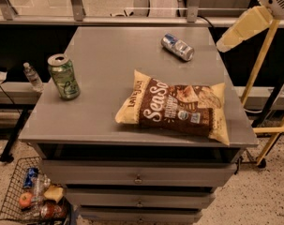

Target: Move redbull can near brown chip bag

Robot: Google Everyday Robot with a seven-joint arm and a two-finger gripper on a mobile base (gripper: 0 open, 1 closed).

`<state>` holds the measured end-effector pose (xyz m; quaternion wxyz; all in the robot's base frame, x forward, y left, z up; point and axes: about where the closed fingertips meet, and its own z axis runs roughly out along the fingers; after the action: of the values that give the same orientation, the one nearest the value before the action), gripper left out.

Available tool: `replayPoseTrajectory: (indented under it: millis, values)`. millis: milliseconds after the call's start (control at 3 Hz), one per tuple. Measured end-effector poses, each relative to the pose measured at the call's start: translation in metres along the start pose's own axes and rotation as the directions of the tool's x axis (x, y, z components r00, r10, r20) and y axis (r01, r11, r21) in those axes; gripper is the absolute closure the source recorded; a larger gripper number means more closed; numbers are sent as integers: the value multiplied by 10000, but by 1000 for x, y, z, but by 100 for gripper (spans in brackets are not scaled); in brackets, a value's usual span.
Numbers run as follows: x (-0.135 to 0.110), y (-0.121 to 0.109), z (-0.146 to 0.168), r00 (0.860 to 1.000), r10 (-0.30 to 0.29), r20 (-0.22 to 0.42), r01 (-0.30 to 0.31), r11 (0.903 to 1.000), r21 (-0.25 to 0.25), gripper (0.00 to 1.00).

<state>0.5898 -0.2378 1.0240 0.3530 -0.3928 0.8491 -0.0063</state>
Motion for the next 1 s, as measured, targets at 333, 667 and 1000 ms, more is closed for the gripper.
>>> replayPoseTrajectory:
  millis: [333,667,1000]
  values:
    - [-13,-1,38,9990,377,252,-376,9993,-69,0]
    - [-38,-4,102,9958,658,644,-658,9978,-25,0]
    - [-56,-2,155,9900,887,1099,-866,9960,-237,0]
